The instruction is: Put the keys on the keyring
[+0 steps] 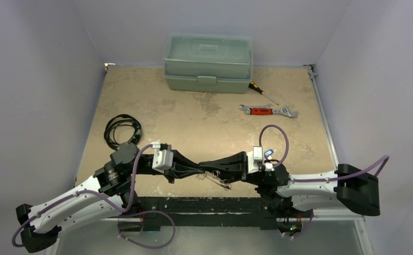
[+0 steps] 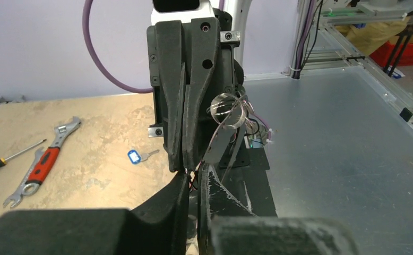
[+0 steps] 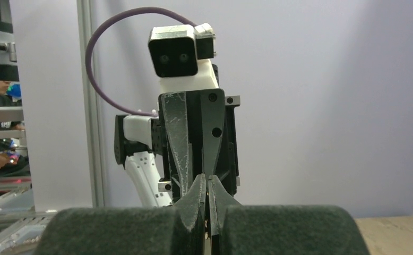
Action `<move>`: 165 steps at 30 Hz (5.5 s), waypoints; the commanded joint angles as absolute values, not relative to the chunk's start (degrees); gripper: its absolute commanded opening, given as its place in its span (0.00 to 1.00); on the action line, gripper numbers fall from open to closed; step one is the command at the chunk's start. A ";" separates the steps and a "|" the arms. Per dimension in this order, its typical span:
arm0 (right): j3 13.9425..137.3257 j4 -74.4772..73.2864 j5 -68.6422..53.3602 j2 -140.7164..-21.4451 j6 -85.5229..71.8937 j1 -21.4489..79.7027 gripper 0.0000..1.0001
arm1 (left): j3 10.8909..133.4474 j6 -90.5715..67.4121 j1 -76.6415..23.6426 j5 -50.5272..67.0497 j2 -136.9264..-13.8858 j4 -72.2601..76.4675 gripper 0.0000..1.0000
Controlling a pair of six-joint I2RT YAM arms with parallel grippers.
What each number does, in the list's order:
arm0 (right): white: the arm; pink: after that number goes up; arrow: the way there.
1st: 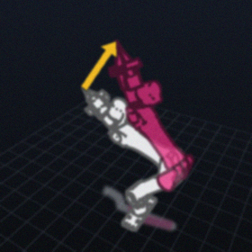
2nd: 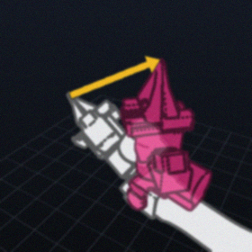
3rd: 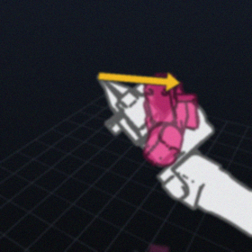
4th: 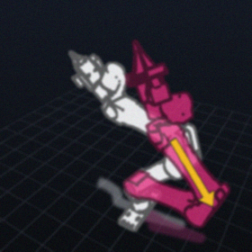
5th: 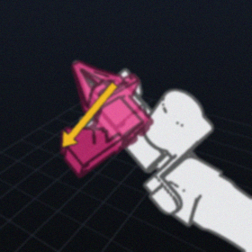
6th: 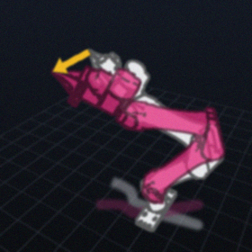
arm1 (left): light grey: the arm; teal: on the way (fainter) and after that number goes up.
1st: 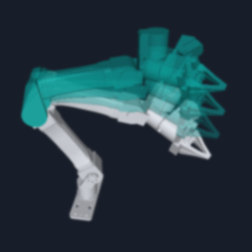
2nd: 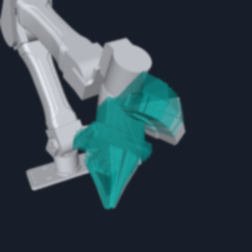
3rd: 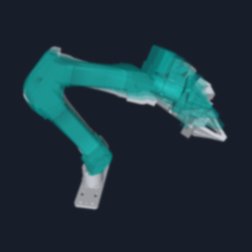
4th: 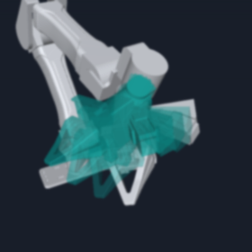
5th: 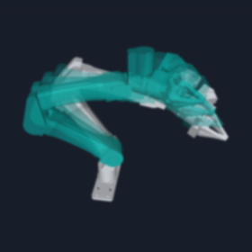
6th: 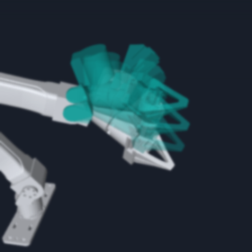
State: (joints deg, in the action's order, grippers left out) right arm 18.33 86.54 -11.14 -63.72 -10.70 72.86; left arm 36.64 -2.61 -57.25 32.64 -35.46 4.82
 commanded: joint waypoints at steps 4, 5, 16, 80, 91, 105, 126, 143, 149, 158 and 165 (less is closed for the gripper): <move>21.34 107.09 -15.79 -63.02 -12.05 74.18 0.00 | 37.18 -0.42 -56.63 26.54 -36.95 1.21 0.00; 21.54 107.10 -15.86 -62.95 -12.31 74.18 0.00 | 37.18 -0.28 -56.66 26.48 -36.74 0.96 0.00; 20.59 96.35 -12.11 -51.85 -10.47 74.18 0.68 | 36.96 4.38 -56.64 25.44 -34.31 -2.06 0.00; 40.33 5.31 -2.23 -44.55 24.32 74.18 0.00 | 34.01 15.59 -56.69 23.38 -28.20 -5.84 0.50; 37.43 15.21 -5.01 -42.40 18.99 74.18 0.00 | 32.54 11.72 -56.57 25.61 -28.39 0.17 0.46; 37.77 17.10 -9.32 -44.60 16.87 74.18 0.00 | 32.81 10.99 -56.38 28.69 -32.65 2.20 0.29; 38.80 15.05 -10.55 -46.10 16.06 74.18 0.00 | 33.36 11.70 -56.34 29.69 -33.57 0.58 0.00; 41.06 5.28 -7.47 -41.60 17.17 74.18 0.54 | 36.77 10.77 -56.34 27.43 -37.42 -6.16 0.00; 43.18 -1.66 -5.87 -43.04 18.54 74.18 0.53 | 38.00 10.10 -56.34 27.59 -39.49 -7.65 0.00; 43.71 -0.82 25.96 -44.07 2.84 74.05 0.70 | 40.19 7.45 -56.26 22.06 -44.34 -11.27 0.00; 46.87 -21.19 38.74 -50.39 -28.19 61.46 0.71 | 41.50 5.71 -55.73 17.94 -48.64 -13.40 0.00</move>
